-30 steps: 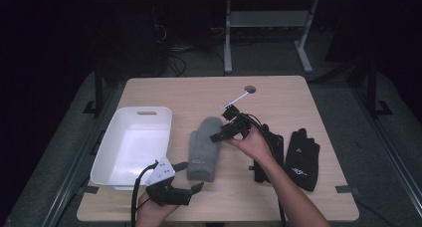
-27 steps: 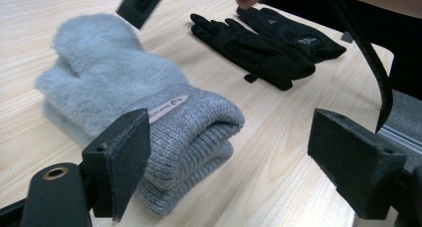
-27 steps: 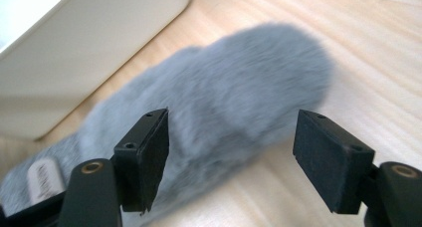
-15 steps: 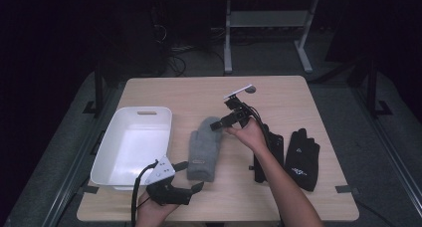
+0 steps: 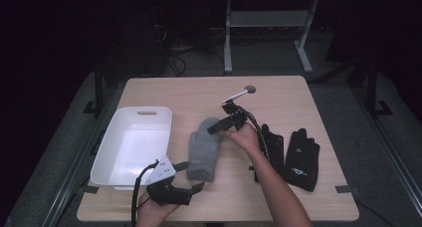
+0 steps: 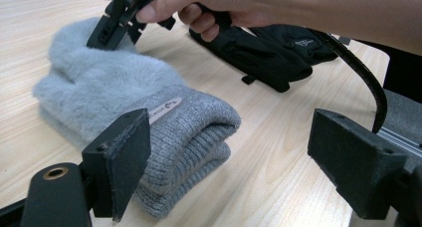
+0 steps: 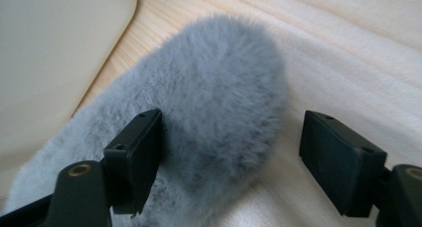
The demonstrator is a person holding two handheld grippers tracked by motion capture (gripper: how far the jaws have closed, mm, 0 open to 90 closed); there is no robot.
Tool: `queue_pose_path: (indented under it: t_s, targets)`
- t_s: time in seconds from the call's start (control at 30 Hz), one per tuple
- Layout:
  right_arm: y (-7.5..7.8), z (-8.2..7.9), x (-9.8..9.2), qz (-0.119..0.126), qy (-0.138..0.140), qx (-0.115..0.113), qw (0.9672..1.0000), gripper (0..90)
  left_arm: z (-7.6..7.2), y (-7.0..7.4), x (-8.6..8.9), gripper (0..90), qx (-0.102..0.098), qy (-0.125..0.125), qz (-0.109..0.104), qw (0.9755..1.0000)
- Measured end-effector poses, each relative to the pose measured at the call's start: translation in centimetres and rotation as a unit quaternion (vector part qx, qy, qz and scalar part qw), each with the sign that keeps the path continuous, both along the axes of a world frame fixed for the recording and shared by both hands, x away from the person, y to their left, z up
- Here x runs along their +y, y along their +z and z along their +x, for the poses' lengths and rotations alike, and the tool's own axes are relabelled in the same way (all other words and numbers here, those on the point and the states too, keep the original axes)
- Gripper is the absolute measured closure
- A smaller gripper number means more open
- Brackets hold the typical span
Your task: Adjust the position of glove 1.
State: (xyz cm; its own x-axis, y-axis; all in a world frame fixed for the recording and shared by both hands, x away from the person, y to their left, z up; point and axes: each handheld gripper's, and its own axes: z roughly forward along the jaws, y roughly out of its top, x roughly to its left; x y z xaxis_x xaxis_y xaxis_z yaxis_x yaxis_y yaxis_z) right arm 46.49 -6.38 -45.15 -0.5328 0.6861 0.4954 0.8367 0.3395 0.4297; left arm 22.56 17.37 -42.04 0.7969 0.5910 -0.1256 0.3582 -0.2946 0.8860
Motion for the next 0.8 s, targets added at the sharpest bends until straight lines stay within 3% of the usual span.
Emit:
queue_pose_path:
  t_s: [0.37,0.63,0.8]
  targets:
    - [-0.7,-0.3,0.8,0.010,0.001,0.000,0.9999,40.1,0.0,0.0,0.0,16.8,-0.001,0.000,0.002,1.0000]
    - [-1.3,-0.5,0.3,0.056,-0.002,0.013,0.9983,63.5,0.1,0.0,0.0,16.8,0.003,0.000,0.002,1.0000]
    - [-0.9,-0.9,0.1,0.062,0.005,-0.013,0.9980,71.2,0.6,0.1,0.1,16.9,0.021,0.002,-0.014,0.9997]
